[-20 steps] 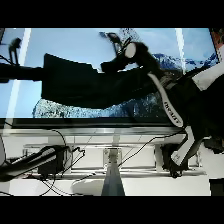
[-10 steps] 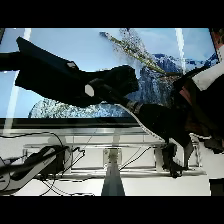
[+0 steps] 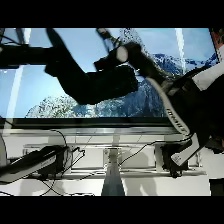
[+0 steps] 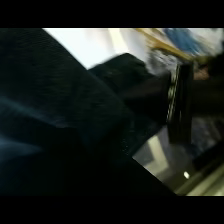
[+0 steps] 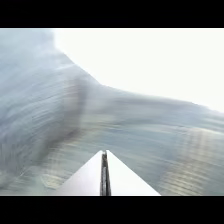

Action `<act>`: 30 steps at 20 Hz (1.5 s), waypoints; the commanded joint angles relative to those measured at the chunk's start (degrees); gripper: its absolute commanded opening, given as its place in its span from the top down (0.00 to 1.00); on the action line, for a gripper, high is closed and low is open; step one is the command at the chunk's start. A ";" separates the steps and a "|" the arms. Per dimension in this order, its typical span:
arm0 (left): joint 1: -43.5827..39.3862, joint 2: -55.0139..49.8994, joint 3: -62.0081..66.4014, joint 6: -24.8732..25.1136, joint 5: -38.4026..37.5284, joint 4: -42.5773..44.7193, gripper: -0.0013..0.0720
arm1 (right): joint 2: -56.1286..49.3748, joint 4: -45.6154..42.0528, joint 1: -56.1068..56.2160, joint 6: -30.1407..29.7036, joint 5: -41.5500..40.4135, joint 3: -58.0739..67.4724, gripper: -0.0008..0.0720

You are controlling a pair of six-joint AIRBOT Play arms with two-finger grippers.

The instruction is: Fold the clothes and pants, and hang the long-sleeved shirts on hangers.

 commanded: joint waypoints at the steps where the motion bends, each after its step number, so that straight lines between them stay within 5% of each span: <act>1: -16.37 -6.36 0.04 -0.04 11.82 -9.77 0.96 | 6.64 -1.31 -12.26 -2.89 7.34 0.09 0.95; 3: -25.68 -9.77 0.04 0.63 20.81 -11.26 0.87 | 8.96 -1.31 -17.77 -2.91 8.59 0.09 0.95; 5: -31.91 -12.57 0.04 0.79 25.33 -9.64 0.01 | 10.08 -1.40 -22.60 -2.95 11.15 0.09 0.95; 8: -34.10 -14.36 0.04 3.67 26.16 -5.75 0.03 | 10.05 -1.75 -29.00 -3.69 15.32 -1.01 0.95; 14: -25.64 -14.38 0.04 3.63 31.06 7.28 0.10 | 10.01 1.20 -37.03 -15.19 18.36 -13.53 0.95; 15: -23.89 -14.53 0.04 3.63 35.43 7.93 0.40 | 10.01 2.38 -37.62 -16.48 18.03 -16.72 0.95; 16: -22.49 -14.82 0.04 3.65 40.39 8.00 0.85 | 10.01 2.82 -37.62 -17.20 17.00 -20.17 0.95; 17: -21.31 -15.45 0.04 4.20 46.05 8.07 0.96 | 10.01 3.02 -37.53 -17.35 15.54 -23.21 0.95; 19: -20.22 -18.03 0.07 4.33 52.28 8.04 0.96 | 10.01 5.16 -37.16 -17.35 11.43 -28.87 0.95; 21: -20.09 -21.35 0.07 4.35 50.18 8.04 0.96 | 10.01 8.46 -37.03 -17.35 8.20 -32.35 0.95; 23: -21.35 -23.74 0.11 7.82 43.01 8.00 0.96 | 10.01 13.44 -37.05 -21.09 7.89 -33.53 0.95; 26: -24.72 -23.61 0.13 23.28 27.04 7.80 0.96 | 10.05 25.27 -37.57 -34.32 9.57 -33.40 0.96; 30: -30.36 -23.63 0.13 23.43 9.01 1.49 0.96 | 10.05 35.43 -37.55 -38.91 6.47 -33.40 0.94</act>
